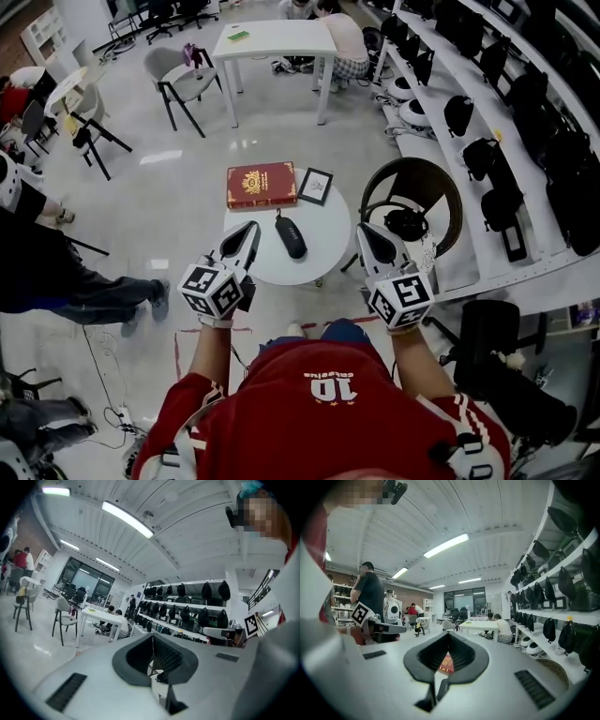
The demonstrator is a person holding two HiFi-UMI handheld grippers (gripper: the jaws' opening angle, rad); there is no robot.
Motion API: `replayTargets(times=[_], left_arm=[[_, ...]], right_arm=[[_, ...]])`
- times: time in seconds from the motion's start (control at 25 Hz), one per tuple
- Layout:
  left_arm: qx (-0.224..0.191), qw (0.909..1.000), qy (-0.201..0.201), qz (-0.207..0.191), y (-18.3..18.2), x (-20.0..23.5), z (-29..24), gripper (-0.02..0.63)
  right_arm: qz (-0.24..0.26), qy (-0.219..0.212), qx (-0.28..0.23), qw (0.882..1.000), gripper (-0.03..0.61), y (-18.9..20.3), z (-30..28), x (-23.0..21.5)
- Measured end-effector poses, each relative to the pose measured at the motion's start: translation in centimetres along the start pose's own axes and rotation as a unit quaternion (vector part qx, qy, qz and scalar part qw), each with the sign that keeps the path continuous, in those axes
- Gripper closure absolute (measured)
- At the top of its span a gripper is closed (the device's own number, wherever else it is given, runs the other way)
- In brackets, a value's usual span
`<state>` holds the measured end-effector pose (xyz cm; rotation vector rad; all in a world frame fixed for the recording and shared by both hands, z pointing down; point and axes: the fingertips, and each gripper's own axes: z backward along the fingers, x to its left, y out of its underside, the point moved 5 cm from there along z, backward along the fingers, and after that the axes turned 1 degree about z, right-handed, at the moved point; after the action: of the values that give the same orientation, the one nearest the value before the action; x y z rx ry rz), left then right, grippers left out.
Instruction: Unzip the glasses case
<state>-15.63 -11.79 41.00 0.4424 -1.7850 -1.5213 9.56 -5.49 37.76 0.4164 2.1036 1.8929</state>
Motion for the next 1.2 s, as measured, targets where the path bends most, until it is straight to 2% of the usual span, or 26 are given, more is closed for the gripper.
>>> replayTargets(times=[0.36, 0.84, 1.2], left_arm=[[0.004, 1.0000, -0.003, 0.008, 0.4, 0.7, -0.9, 0.604], [-0.002, 0.9999, -0.013, 0.007, -0.5, 1.0, -3.2, 0.601], [0.009, 0.9980, 0.013, 0.061, 1.5, 2.2, -6.0, 0.367]], right_arm=[[0.001, -0.026, -0.001, 1.000, 0.563, 0.1, -2.6, 0.4], [-0.005, -0.046, -0.016, 0.999, 0.563, -0.3, -4.8, -1.8], [-0.006, -0.037, -0.014, 0.999, 0.563, 0.0, -5.0, -3.3]])
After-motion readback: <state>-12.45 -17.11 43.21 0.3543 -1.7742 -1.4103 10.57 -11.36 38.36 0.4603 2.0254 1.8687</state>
